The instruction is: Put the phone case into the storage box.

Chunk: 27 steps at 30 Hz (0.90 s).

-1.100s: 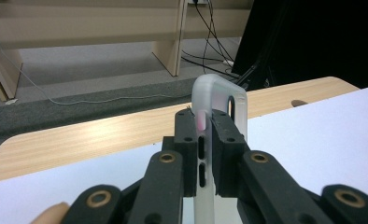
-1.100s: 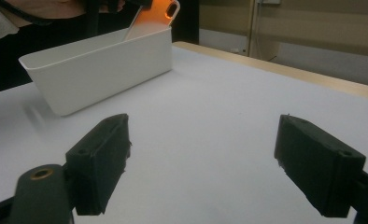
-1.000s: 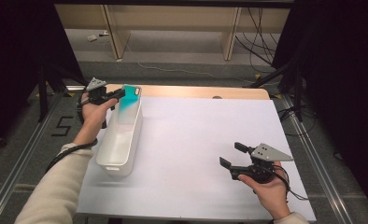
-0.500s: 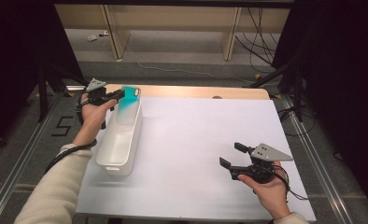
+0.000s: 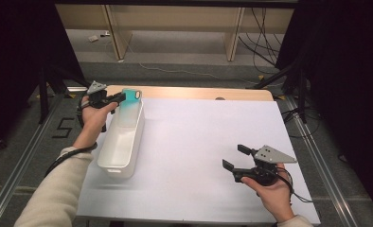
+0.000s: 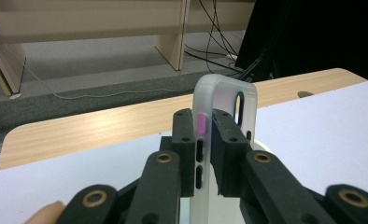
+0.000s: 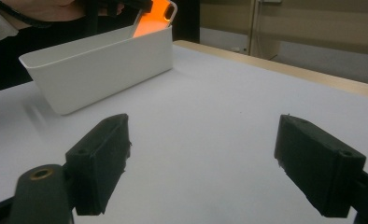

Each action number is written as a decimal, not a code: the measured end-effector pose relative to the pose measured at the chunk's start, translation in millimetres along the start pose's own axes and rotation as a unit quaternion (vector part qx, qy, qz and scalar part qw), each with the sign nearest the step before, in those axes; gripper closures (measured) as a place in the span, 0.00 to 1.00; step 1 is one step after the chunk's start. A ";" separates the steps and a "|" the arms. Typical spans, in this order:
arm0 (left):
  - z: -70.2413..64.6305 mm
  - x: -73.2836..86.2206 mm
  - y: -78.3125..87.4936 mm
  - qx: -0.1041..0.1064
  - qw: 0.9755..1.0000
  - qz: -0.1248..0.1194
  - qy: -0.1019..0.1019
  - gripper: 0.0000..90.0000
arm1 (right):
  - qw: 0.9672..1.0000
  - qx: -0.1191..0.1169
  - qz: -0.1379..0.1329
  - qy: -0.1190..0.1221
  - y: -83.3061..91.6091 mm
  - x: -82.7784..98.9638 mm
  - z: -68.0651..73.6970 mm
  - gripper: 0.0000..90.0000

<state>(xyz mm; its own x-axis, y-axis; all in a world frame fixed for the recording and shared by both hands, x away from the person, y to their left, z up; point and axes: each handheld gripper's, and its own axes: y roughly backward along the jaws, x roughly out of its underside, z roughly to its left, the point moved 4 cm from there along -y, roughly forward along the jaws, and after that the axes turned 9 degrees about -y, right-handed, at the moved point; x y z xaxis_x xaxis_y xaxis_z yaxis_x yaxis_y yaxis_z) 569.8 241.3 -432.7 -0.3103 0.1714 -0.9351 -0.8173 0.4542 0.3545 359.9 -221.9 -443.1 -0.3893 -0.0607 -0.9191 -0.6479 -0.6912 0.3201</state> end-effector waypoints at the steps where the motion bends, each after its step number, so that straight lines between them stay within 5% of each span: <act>1: 0.2 0.5 -0.1 0.000 1.000 0.001 -0.001 0.89 | 1.000 -0.004 0.002 -0.001 0.0 0.1 0.4 0.22; 27: 4.3 4.2 -5.7 -0.031 0.999 0.029 -0.022 0.85 | 1.000 -0.001 0.008 0.000 0.3 0.5 0.2 0.21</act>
<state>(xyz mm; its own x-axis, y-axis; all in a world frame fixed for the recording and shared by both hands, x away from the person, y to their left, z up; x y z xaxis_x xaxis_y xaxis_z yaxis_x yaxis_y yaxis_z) 575.2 243.2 -438.6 -0.3368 0.2352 -0.9117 -0.8277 0.3876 0.4058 359.4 -222.0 -443.5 -0.3992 -0.0723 -0.9140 -0.6397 -0.6922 0.3341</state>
